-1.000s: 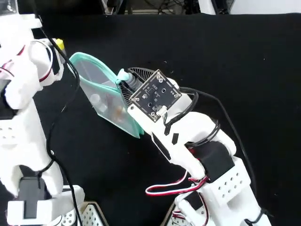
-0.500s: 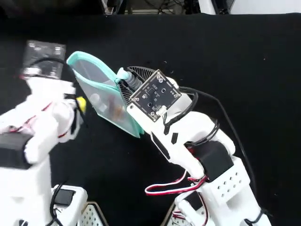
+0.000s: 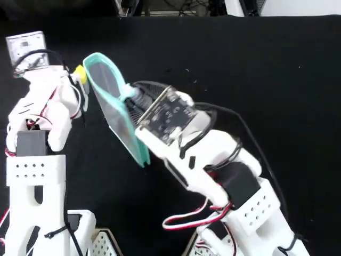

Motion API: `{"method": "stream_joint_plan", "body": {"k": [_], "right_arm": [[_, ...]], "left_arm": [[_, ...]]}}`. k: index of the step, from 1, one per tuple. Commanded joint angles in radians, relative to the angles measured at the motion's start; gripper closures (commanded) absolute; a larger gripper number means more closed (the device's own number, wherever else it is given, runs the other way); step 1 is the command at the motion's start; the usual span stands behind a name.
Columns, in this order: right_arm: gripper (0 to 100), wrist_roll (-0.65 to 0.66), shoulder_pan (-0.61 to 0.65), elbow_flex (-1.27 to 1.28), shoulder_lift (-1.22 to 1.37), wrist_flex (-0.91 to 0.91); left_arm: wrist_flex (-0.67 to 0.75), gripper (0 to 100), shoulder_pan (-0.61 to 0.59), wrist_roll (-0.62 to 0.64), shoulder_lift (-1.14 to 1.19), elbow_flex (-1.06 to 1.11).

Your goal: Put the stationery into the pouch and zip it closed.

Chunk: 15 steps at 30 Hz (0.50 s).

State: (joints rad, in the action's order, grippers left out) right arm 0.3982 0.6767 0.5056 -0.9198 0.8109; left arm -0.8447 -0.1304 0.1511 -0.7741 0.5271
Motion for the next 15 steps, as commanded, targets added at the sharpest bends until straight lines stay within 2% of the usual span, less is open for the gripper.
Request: {"method": "stream_joint_plan", "body": {"k": [1, 7, 11, 13, 15], "right_arm": [[98.6, 0.011, 0.052, -0.001, -0.031, -0.005], [98.5, 0.014, 0.11, 0.018, -0.033, -0.002], [98.6, 0.081, 0.152, 0.031, -0.033, -0.003], [98.6, 0.084, 0.149, 0.03, -0.035, -0.006], [98.6, 0.084, 0.132, 0.027, -0.035, -0.008]], "left_arm": [[0.058, 86, -0.01, 0.018, 0.0, 0.012], [0.061, 86, -0.008, 0.02, -0.002, 0.041], [0.068, 86, 0.047, 0.049, 0.0, 0.036], [0.051, 86, 0.074, 0.055, -0.002, 0.039], [-0.035, 86, 0.077, 0.049, -0.018, 0.025]]}}
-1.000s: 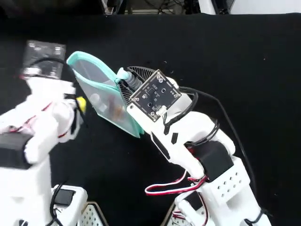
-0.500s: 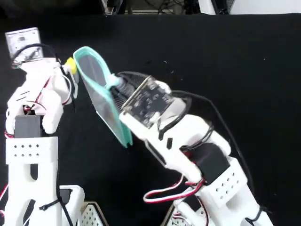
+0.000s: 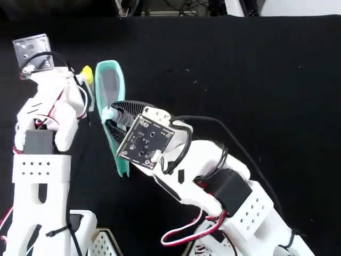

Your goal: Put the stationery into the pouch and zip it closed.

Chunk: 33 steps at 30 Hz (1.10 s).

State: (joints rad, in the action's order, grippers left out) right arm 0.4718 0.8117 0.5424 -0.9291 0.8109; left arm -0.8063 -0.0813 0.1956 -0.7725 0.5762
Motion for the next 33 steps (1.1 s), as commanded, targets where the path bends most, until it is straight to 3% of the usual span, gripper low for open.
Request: {"method": "stream_joint_plan", "body": {"k": [1, 6, 10, 16, 22, 26, 33], "right_arm": [[98.6, 0.011, -0.011, -0.012, -0.025, -0.009], [98.6, 0.011, -0.055, -0.005, -0.024, -0.048], [98.6, 0.011, -0.075, -0.005, -0.024, -0.052], [98.6, 0.011, -0.083, -0.005, -0.019, -0.052], [98.6, 0.011, -0.117, -0.007, -0.021, -0.052], [98.6, 0.011, -0.12, -0.008, -0.024, -0.052], [98.6, 0.011, -0.115, -0.007, -0.024, -0.052]], "left_arm": [[-0.13, 86, 0.027, 0.005, -0.041, -0.035], [-0.376, 86, -0.004, 0.003, -0.23, -0.058], [-0.468, 85, -0.004, 0.003, -0.434, -0.018], [-0.555, 74, 0.015, 0.002, -0.715, 0.007], [-0.647, 74, 0.289, -0.048, -0.813, 0.07], [-0.612, 74, 0.341, -0.048, -0.815, 0.154], [-0.425, 74, 0.338, -0.048, -0.813, 0.314]]}}
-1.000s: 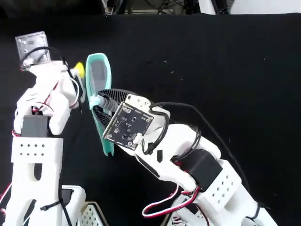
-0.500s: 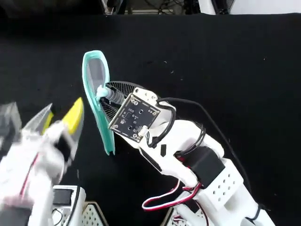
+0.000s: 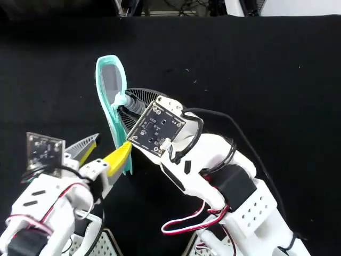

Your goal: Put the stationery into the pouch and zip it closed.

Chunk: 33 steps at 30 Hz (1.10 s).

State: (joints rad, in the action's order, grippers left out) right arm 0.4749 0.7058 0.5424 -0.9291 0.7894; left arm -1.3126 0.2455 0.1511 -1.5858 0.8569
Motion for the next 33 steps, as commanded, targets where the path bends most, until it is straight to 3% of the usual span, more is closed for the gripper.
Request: {"method": "stream_joint_plan", "body": {"k": [1, 8, 15, 21, 27, 33], "right_arm": [[98.6, 0.008, -0.009, -0.007, -0.024, -0.031], [98.6, 0.008, -0.008, -0.005, -0.024, -0.023], [98.6, 0.008, -0.008, -0.005, -0.024, -0.023], [98.6, 0.008, -0.009, 0.002, -0.018, -0.031], [98.6, 0.008, -0.009, 0.005, -0.018, -0.031], [98.6, 0.008, -0.009, 0.005, -0.018, -0.029]], "left_arm": [[0.117, 74, 0.01, -0.002, 0.0, 0.058], [0.364, 74, -0.154, -0.011, 0.002, 0.254], [0.405, 74, -0.24, -0.075, -0.008, 0.282], [0.377, 96, -0.24, -0.086, -0.006, 0.186], [0.376, 94, -0.174, -0.121, -0.008, 0.136], [0.358, 80, -0.13, -0.12, 0.0, 0.142]]}}
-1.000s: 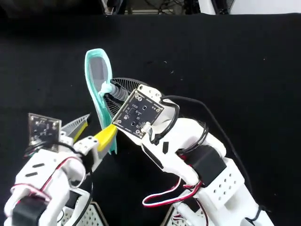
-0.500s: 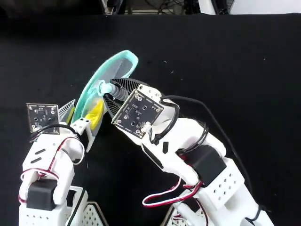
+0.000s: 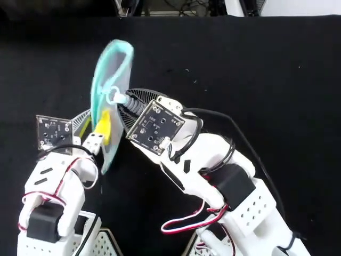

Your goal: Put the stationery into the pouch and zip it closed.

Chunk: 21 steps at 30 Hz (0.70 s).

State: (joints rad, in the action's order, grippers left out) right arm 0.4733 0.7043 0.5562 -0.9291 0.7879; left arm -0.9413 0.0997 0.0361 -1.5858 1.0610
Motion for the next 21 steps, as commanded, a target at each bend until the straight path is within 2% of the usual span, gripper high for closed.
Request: {"method": "stream_joint_plan", "body": {"k": [1, 11, 15, 18, 21], "right_arm": [[98.6, 0.009, -0.008, -0.008, -0.018, -0.028], [98.6, 0.009, -0.006, -0.008, -0.022, -0.023], [98.6, 0.009, -0.014, -0.015, -0.024, -0.029], [98.6, 0.009, -0.014, -0.015, -0.024, -0.029], [98.6, 0.009, -0.031, -0.01, -0.022, -0.04]], "left_arm": [[-0.018, 79, 0.018, -0.005, 0.0, -0.062], [-0.008, 80, 0.018, -0.008, 0.002, -0.061], [-0.044, 97, 0.012, -0.028, -0.006, -0.071], [-0.104, 97, 0.019, -0.129, -0.008, -0.067], [-0.155, 97, 0.018, -0.133, -0.008, -0.071]]}}
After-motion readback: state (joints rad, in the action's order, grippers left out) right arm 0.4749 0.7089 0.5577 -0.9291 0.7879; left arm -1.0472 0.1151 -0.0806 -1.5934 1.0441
